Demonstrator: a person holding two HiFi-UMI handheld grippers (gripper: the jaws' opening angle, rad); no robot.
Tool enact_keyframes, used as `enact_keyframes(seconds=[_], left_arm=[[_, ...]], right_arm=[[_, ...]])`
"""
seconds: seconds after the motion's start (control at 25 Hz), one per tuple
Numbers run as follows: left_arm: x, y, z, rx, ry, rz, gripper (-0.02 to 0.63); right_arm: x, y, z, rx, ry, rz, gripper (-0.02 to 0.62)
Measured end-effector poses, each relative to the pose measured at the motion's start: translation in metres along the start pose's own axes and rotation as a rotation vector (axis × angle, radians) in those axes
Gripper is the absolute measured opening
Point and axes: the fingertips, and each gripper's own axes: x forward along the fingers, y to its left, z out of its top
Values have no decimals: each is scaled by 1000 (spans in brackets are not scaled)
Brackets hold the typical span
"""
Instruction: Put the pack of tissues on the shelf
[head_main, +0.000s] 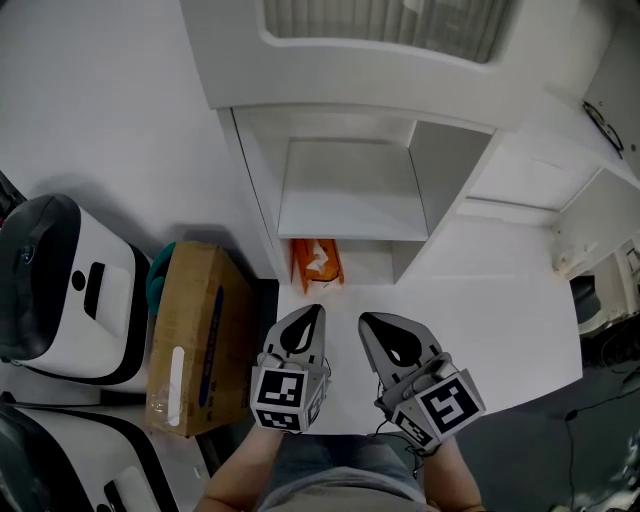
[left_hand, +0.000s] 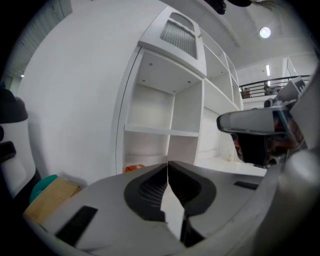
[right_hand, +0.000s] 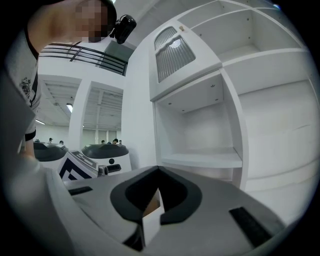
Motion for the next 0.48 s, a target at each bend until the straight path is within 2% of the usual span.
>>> enact_keyframes(seconds=[0.48], left_arm=[[-37, -37, 39, 90, -70, -32, 26]], right_arm=[[-18, 16, 12, -24, -27, 52, 9]])
